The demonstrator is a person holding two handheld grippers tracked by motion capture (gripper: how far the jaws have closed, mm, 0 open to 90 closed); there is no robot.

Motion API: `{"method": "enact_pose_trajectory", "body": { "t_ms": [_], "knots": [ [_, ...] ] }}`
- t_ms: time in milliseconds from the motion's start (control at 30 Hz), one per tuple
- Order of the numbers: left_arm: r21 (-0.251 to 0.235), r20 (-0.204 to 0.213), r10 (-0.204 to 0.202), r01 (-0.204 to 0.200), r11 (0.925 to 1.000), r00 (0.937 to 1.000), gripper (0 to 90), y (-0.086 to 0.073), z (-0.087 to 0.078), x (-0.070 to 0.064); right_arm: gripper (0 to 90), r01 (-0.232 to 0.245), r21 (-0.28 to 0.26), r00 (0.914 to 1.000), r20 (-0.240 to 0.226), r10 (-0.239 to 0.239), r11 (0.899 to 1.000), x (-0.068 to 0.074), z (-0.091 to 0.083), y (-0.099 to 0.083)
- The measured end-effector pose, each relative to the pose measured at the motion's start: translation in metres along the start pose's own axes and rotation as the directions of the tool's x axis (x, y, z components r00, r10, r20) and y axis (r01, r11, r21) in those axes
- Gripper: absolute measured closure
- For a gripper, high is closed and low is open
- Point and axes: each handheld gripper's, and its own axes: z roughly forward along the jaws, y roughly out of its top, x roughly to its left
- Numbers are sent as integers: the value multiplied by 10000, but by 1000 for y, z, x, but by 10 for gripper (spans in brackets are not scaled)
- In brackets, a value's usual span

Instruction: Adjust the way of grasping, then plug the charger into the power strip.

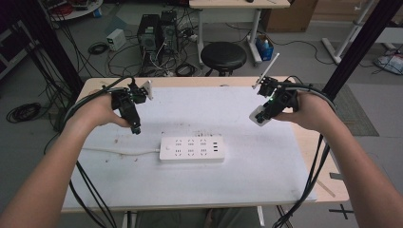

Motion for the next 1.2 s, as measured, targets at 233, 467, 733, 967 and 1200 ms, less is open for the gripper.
{"method": "enact_pose_trajectory", "body": {
  "t_ms": [233, 467, 733, 967, 1200],
  "knots": [
    [-920, 216, 142, -122, 9957, 9997, 248, -9, -8, -1, 621, 369, -6, 9993, 9, -369, 9993, 0, -2, 7],
    [-1387, 383, 228, -173, 9902, 9990, 227, -20, -10, -6, 621, 1014, 90, 9948, -15, -1014, 9948, 6, 10, 24],
    [-1610, 599, 343, -242, 9867, 9976, 205, -35, 0, -11, 620, 2069, 441, 9782, -261, -2059, 9774, 20, 37, 52],
    [-1825, 656, 328, -203, 9830, 9973, 194, -48, 3, -12, 620, 2899, 508, 9561, -590, -2869, 9557, 33, 68, 77],
    [-1921, 665, 146, -16, 9814, 9977, 194, -59, 6, -14, 620, 3727, 833, 9265, -897, -3655, 9242, 50, 102, 98]
  ]
}}
